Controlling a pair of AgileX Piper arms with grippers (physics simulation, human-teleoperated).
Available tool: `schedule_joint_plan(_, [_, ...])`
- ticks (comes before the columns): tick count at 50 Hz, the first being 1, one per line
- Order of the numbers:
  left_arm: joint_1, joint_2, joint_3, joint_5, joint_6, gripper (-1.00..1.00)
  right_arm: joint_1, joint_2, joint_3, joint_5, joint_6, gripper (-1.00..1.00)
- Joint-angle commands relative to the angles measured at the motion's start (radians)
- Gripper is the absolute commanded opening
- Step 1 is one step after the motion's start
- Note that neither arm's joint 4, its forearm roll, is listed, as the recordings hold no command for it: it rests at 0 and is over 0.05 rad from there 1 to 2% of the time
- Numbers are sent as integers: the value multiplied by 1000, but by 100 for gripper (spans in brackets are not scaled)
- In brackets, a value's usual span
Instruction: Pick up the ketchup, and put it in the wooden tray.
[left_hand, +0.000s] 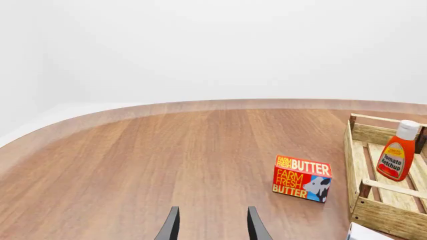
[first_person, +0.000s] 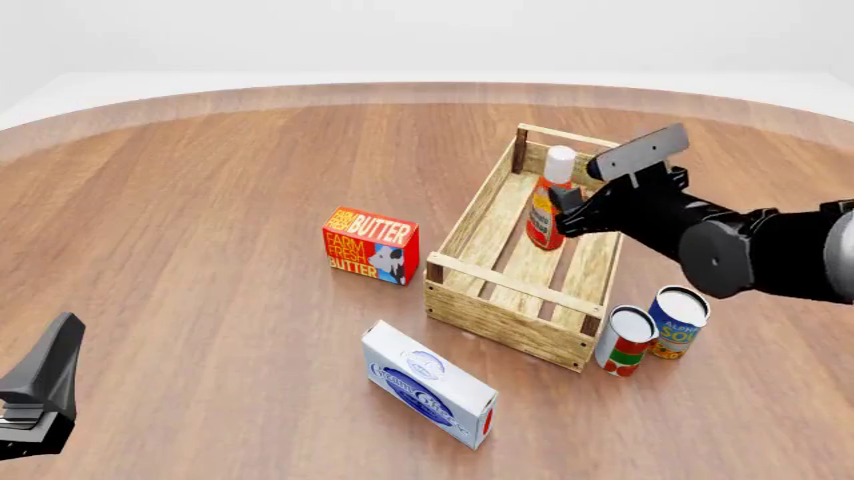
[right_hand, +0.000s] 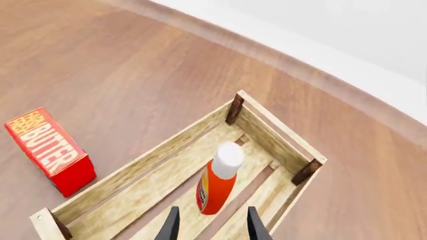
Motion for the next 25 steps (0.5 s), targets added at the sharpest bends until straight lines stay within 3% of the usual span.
schedule_joint_plan(1, [0,0,0,0,0,100,4,-151,141,-18,20,100])
schedule_joint_plan(25, [0,0,0,0,0,100,-86,-459,437,-5,42,100])
